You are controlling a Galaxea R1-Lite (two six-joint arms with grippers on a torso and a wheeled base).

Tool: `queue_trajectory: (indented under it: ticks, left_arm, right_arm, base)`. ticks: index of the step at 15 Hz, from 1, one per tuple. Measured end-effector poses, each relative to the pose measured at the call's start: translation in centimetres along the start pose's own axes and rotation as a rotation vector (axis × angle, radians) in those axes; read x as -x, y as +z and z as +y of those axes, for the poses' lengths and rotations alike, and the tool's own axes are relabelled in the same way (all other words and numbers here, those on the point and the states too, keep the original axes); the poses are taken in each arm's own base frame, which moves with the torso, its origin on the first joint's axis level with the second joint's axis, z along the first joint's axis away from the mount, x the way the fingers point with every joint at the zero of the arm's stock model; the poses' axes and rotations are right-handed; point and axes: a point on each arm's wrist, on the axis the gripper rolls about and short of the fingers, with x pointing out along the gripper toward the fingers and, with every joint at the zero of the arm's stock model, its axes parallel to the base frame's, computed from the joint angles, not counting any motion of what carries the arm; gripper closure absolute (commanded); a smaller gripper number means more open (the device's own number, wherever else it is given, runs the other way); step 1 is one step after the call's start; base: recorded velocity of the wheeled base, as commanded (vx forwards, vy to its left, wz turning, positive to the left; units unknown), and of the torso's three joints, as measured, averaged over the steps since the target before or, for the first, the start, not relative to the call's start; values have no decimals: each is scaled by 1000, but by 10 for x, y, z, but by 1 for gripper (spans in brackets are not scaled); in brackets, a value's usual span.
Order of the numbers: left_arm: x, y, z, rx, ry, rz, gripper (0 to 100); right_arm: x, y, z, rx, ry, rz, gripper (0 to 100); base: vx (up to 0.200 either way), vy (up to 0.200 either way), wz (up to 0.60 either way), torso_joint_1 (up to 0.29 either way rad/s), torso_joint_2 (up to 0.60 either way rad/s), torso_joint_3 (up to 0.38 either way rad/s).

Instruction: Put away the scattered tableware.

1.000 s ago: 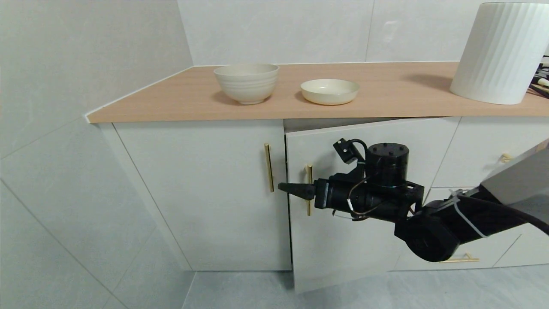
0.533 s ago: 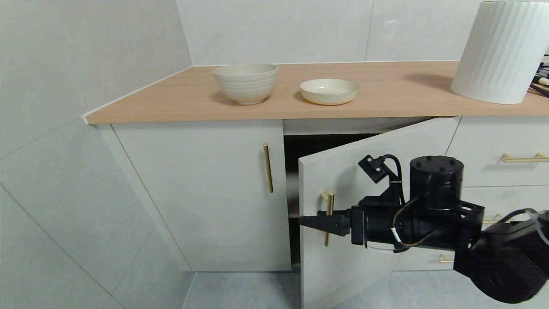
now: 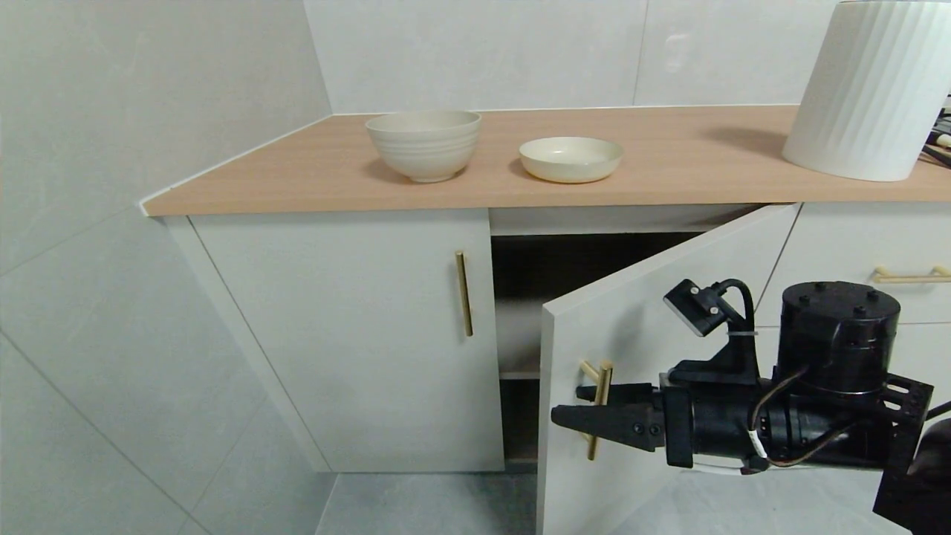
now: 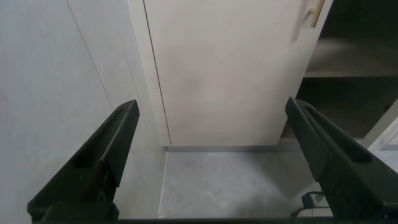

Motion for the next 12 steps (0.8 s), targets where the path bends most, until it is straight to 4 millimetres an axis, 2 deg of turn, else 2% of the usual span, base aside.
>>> queue_trajectory:
  ticks: [9,12]
  left_arm:
    - [1,2,0,-15,-13,-4,0]
    - [11,35,-3,-14,-169,-54,0]
  right_arm:
    - [10,-3,7,5,9,-1,0]
    - [10,-5,7,4,9,2,0]
  base:
    - [0,0,0,0,0,0]
    - [0,0,0,0,0,0]
